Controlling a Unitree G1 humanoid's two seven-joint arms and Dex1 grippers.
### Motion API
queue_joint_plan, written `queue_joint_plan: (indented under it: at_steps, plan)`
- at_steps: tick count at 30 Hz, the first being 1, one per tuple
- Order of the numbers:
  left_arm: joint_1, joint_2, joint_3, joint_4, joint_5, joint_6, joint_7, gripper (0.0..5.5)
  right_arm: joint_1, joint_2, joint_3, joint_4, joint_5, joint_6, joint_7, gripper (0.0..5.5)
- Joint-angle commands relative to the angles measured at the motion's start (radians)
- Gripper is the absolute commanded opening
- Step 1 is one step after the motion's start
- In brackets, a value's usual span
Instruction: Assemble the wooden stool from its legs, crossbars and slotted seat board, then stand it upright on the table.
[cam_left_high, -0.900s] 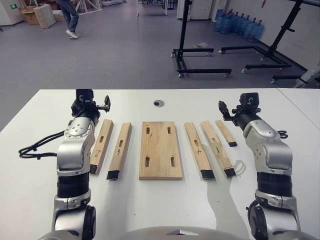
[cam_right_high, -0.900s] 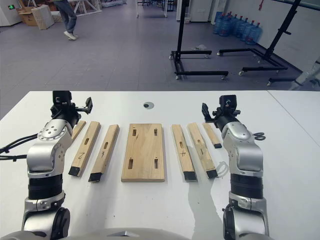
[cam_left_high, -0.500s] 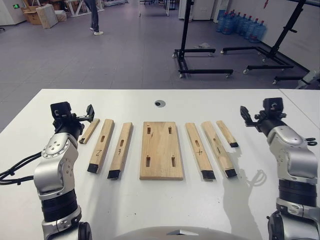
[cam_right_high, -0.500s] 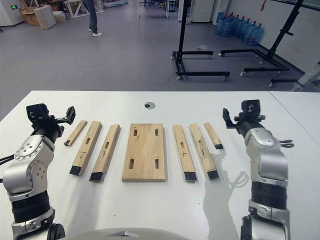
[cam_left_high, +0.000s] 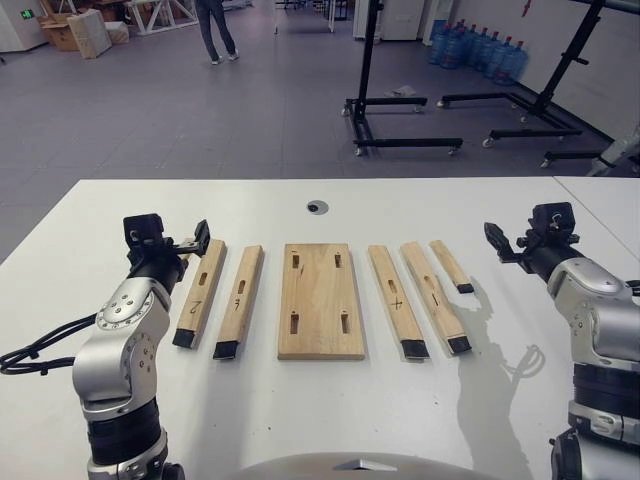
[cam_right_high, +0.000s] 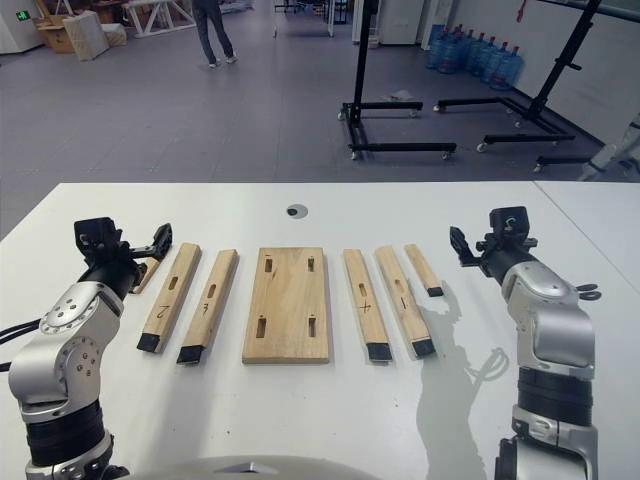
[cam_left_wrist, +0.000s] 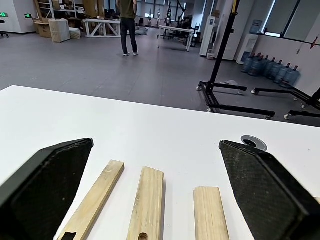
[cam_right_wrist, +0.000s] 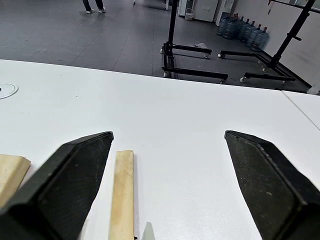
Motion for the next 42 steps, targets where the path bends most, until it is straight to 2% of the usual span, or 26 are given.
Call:
queue_joint_plan:
  at_steps: [1,7,30,32,35,39,42]
  plan:
    - [0.008,0.000,0.006,-0.013,0.014,-0.011,0.022,4.65,0.020,0.040,0.038,-0.037,0.011,0.028,-0.011,4.12]
    - [-0.010,-0.002,-0.009,0.004,0.027,-0.036,0.036,4.65,0.012,0.065,0.065,-0.030,-0.002,0.024,-0.029,4.12]
    - [-0.041,-0.005,-0.023,0.045,0.028,-0.066,0.043,4.65,0.002,0.038,0.108,0.027,-0.026,-0.015,-0.016,4.12]
    - [-0.033,-0.013,-0.019,0.051,0.028,-0.072,0.047,4.65,0.000,0.026,0.137,0.121,-0.044,-0.060,0.017,4.12]
    - [-0.006,-0.022,-0.020,0.048,0.034,-0.081,0.052,4.65,-0.045,0.025,0.204,0.384,-0.094,-0.196,0.080,4.12]
    - [-0.011,-0.020,-0.019,0.058,0.039,-0.087,0.055,4.65,-0.151,0.035,0.234,0.665,-0.136,-0.344,0.104,4.12]
    - [-0.018,-0.020,-0.026,0.062,0.043,-0.090,0.053,4.65,-0.209,0.042,0.240,0.777,-0.146,-0.401,0.118,4.12]
